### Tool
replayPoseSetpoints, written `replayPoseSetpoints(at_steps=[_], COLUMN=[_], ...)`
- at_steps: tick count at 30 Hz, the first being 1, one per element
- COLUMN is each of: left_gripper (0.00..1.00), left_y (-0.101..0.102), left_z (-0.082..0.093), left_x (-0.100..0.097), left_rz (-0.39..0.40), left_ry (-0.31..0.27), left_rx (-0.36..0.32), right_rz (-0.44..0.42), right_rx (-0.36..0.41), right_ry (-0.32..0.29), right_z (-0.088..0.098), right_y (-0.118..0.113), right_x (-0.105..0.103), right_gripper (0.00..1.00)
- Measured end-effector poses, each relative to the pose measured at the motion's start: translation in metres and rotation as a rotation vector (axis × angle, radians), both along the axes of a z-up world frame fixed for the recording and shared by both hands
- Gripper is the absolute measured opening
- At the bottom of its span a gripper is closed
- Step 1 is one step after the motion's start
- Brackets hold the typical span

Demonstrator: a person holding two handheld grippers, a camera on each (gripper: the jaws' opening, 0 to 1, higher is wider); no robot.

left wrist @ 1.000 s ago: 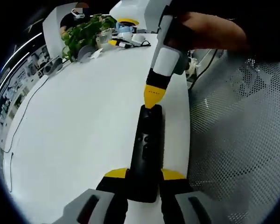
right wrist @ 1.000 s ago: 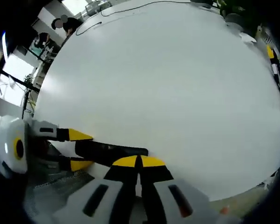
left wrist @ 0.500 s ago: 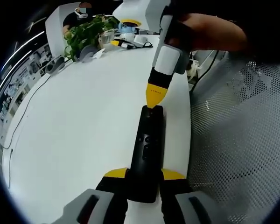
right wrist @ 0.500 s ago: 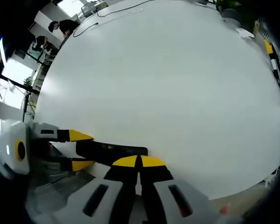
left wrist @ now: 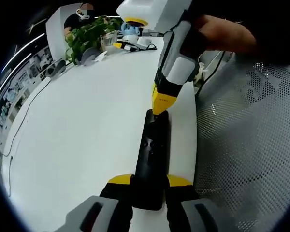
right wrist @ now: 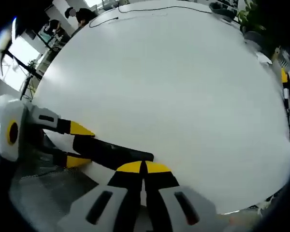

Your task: Press the specified remote control buttons in sequence, fully releasing each button before pressing the next.

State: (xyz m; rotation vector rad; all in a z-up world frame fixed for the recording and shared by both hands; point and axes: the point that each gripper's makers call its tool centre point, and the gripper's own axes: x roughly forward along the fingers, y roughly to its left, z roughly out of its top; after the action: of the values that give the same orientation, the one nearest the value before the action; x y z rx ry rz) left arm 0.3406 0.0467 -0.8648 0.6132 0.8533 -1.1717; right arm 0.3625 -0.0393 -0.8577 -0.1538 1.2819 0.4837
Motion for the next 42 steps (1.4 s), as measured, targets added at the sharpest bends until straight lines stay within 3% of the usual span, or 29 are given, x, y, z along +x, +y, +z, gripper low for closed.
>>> replayPoseSetpoints(at_steps=[3, 6, 8, 17, 42], left_gripper=[0.24, 0.24, 0.25, 0.25, 0.25], left_y=[0.000, 0.000, 0.000, 0.000, -0.004], left_z=[0.000, 0.000, 0.000, 0.000, 0.000], left_x=[0.000, 0.000, 0.000, 0.000, 0.000], left_rz=[-0.005, -0.009, -0.007, -0.016, -0.028], left_ry=[-0.006, -0.010, -0.011, -0.017, -0.022], left_rx=[0.001, -0.006, -0.013, -0.028, -0.053], right_rz=[-0.010, -0.104, -0.129, -0.135, -0.137], right_rx=[-0.001, 0.081, 0.086, 0.143, 0.135], right_ry=[-0.001, 0.039, 0.062, 0.117, 0.124], right_z=[-0.001, 0.000, 0.000, 0.001, 0.000], right_y=[0.001, 0.000, -0.002, 0.010, 0.011], right_x=[0.000, 0.000, -0.001, -0.005, -0.005], right_gripper=[0.00, 0.00, 0.00, 0.00, 0.00])
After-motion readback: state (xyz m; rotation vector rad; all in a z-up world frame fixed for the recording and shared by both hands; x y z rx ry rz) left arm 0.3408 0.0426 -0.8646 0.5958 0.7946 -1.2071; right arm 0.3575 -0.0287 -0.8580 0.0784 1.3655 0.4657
